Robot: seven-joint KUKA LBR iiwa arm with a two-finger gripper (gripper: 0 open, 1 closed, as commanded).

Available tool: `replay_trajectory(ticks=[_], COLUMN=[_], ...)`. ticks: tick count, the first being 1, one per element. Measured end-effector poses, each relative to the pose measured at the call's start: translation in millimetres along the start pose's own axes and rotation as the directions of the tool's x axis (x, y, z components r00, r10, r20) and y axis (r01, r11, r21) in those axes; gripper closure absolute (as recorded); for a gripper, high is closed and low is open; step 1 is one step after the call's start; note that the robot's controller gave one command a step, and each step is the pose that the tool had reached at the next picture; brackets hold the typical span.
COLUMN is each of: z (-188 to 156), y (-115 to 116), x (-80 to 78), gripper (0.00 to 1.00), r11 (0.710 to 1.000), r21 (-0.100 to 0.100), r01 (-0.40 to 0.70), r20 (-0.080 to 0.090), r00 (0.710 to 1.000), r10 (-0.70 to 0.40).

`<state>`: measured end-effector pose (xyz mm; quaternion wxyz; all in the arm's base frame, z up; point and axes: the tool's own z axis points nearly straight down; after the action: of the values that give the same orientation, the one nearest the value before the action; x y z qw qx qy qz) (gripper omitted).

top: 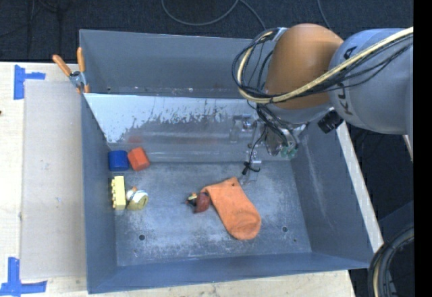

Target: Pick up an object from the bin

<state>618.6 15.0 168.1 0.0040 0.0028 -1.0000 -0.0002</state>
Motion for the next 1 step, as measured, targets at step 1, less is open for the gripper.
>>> replay_trajectory(ticks=[1], z=[-4.8], y=[-0.1], x=[-1.5], gripper=[0.0], r11=[1.0], r21=[0.0], r01=[0.0], r20=[0.007], r00=[1.0], r10=[0.0])
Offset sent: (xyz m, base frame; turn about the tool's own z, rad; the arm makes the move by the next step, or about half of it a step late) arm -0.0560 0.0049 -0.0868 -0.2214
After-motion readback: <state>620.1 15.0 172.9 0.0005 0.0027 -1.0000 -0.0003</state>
